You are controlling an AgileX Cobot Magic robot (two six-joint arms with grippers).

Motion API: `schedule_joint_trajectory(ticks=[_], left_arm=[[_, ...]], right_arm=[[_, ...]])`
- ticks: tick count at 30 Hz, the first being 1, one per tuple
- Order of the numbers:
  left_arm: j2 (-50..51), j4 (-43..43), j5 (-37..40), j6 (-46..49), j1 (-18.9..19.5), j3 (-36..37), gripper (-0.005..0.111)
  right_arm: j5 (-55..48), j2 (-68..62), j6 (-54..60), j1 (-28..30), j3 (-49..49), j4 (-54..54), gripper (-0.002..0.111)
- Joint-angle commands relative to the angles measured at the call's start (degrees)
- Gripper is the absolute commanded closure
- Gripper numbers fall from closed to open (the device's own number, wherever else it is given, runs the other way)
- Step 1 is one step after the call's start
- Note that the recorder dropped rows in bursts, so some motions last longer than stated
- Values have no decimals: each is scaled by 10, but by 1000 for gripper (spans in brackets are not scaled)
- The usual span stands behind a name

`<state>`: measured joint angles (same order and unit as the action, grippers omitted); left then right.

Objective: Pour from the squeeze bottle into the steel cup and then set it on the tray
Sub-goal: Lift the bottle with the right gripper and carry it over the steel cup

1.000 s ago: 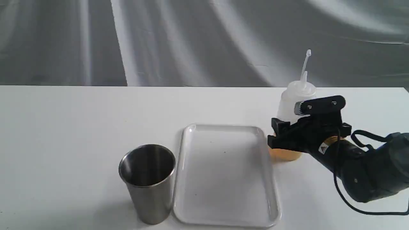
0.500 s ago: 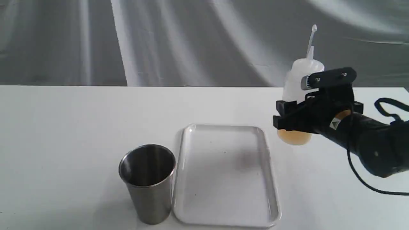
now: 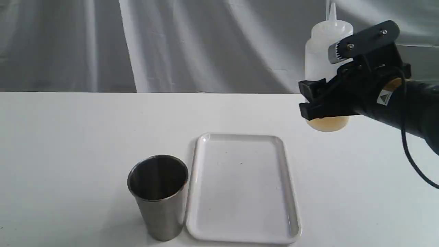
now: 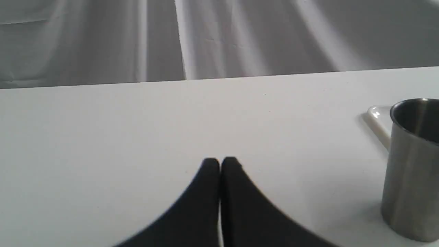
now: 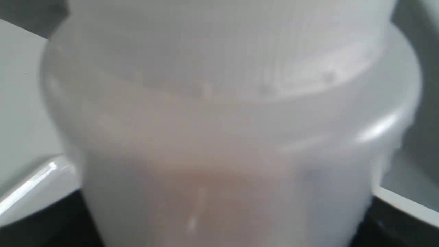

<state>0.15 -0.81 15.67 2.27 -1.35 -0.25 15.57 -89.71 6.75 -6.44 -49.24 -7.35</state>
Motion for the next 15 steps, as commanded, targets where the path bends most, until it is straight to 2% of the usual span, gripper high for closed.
schedule_joint_trajectory(ticks=[1, 4, 15], left_arm=[[-1, -1, -4, -2, 1, 3, 107], [-1, -1, -4, -3, 1, 3, 107], [-1, -1, -4, -3, 1, 3, 107]], right_arm=[[-33, 14, 9, -24, -19, -22, 108], [-100, 14, 9, -55, -57, -66, 108], [-243, 14, -15, -164, -168, -274, 108]])
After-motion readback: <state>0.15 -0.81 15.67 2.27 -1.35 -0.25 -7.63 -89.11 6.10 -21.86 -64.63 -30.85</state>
